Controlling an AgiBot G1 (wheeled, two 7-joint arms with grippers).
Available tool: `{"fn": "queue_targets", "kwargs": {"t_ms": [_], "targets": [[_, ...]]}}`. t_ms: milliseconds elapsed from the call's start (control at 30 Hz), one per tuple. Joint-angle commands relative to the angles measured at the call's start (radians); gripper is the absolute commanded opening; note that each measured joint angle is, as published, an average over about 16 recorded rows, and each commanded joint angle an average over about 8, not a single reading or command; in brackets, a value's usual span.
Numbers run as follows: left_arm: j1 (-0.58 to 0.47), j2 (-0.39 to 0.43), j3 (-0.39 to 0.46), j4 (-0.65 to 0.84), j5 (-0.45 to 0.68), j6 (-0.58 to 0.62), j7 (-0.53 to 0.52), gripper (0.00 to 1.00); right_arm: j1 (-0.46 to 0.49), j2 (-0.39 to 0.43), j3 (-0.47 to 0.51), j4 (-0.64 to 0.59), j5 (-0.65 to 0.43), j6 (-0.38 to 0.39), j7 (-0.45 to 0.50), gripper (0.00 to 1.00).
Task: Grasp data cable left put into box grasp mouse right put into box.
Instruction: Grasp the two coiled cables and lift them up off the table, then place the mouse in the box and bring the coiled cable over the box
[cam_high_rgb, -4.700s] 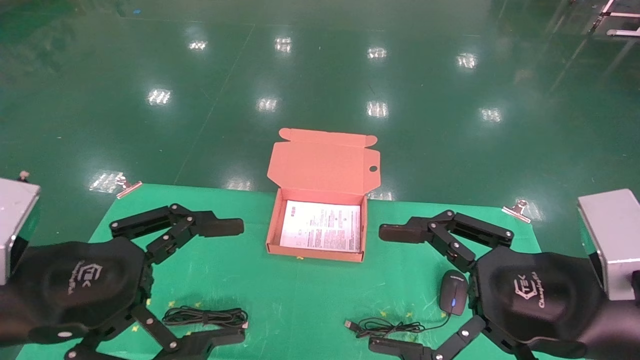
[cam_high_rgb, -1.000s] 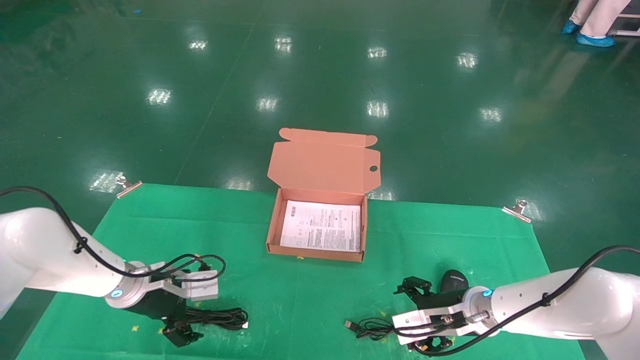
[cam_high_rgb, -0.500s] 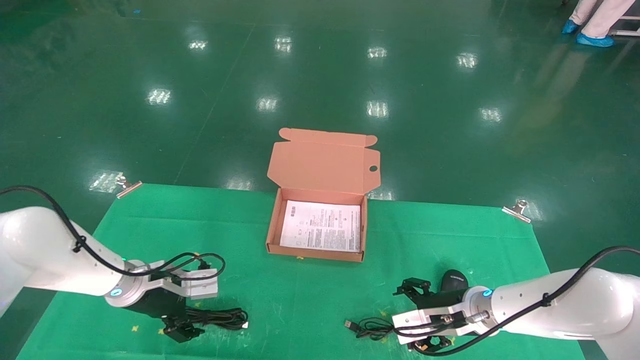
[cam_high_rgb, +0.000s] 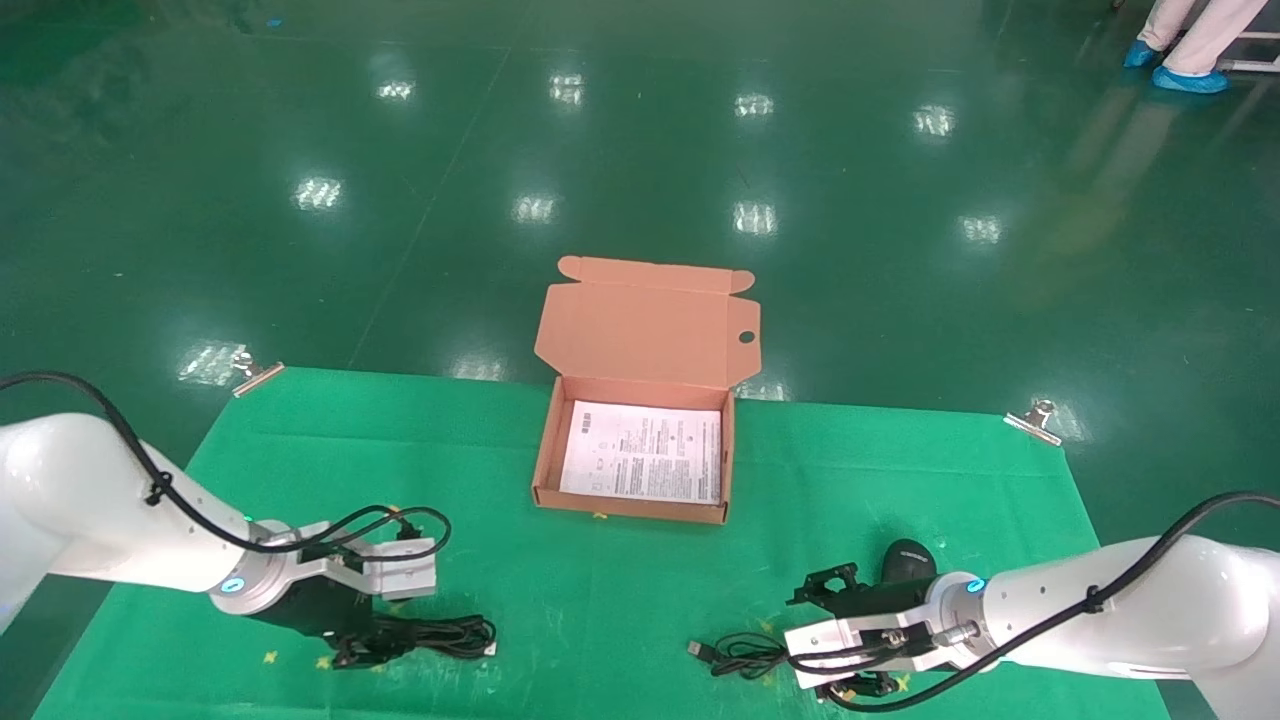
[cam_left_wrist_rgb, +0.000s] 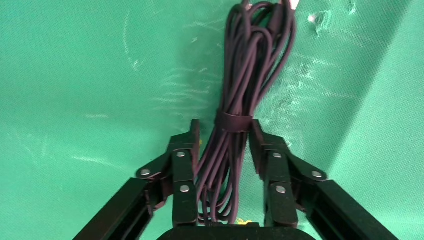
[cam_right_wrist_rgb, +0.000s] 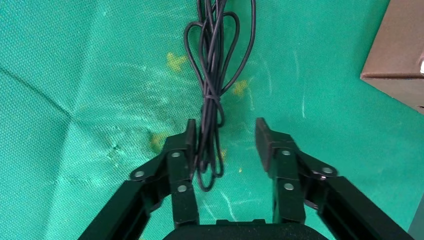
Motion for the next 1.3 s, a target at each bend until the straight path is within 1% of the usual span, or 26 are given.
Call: {"fn": "queue_targets", "kwargs": {"t_ms": [33,1033,1167,1300], "targets": [[0.0,0.0,0.0,-0.001,0.0,0.0,0.0,0.0,0.0,0.0,0.0,0.0,0.0,0.0,0.0,0.0],[-0.01,-0.004,-0.001,-0.014,0.001,0.001,0.006,0.0,0.006,0.006,0.005,0.004,0.002,0.002,0.004,0.0],[-0.034,-0.015,-0.001,-0.051,0.007,0.003,0.011,0.0,0.027,0.035,0.034,0.022,0.033,-0.001,0.027,0.0],[-0.078,-0.051,-0.009,-0.148,0.015,0.007,-0.003,0.0,0.074,0.097,0.097,0.072,0.094,-0.001,0.082,0.0]]}}
